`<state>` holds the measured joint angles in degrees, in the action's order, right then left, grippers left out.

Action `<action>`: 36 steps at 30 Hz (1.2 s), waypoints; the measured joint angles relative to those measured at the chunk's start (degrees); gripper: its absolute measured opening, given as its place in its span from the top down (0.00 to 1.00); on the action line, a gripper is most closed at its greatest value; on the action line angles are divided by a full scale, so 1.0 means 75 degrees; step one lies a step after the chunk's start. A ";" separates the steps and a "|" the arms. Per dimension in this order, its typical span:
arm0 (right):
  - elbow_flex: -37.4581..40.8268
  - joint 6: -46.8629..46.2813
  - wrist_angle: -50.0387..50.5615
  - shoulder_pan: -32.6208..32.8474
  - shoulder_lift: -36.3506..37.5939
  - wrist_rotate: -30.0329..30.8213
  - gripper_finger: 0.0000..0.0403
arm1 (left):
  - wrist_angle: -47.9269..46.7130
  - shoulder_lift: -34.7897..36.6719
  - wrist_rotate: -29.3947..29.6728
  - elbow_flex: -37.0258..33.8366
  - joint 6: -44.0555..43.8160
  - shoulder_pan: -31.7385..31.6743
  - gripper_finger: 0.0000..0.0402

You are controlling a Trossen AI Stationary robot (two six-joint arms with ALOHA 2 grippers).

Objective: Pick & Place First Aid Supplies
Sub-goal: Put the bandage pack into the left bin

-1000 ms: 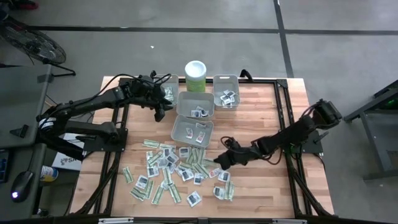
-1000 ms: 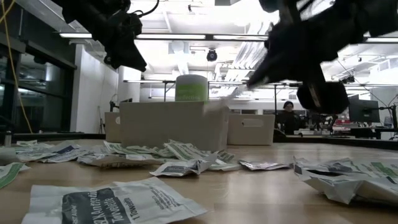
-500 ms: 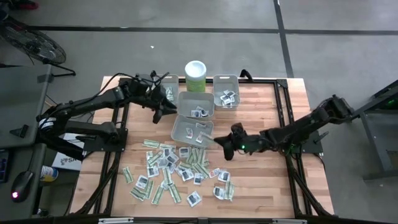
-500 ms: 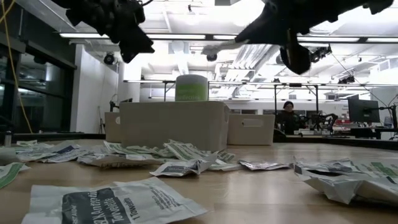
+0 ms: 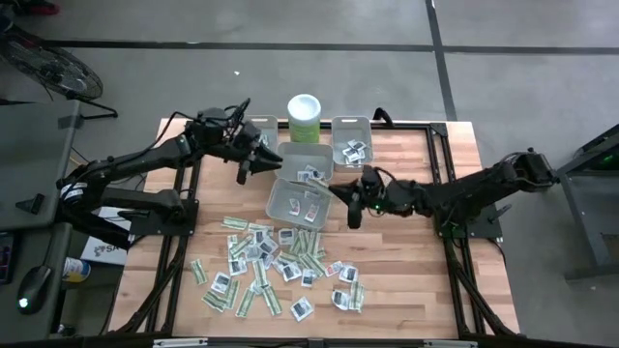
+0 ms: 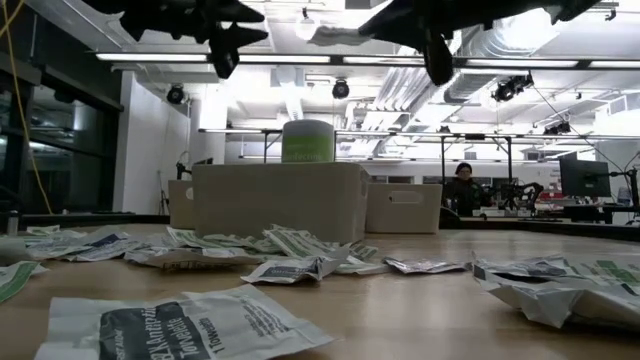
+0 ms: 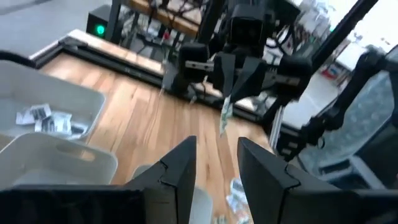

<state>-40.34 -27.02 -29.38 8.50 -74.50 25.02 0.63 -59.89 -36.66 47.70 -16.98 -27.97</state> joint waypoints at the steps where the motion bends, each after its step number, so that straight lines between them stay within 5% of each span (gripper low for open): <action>1: -0.0149 0.0206 0.0111 -0.0092 -0.0008 -0.0112 1.00 | 0.0138 -0.0025 0.0002 0.0000 -0.0128 0.0001 0.71; 15: -0.2612 0.1388 0.3835 -0.1314 -0.0015 -0.1238 1.00 | 0.0925 -0.0258 0.1343 -0.0003 -0.0336 0.0707 0.71; 36: -0.2874 0.1630 0.3188 -0.1741 -0.0679 -0.2366 1.00 | 0.0925 -0.0258 0.1649 -0.0003 -0.0316 0.0735 0.71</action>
<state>-61.89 -14.80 -5.46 -4.56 -79.59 7.27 7.57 -61.82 -24.29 47.68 -19.35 -22.46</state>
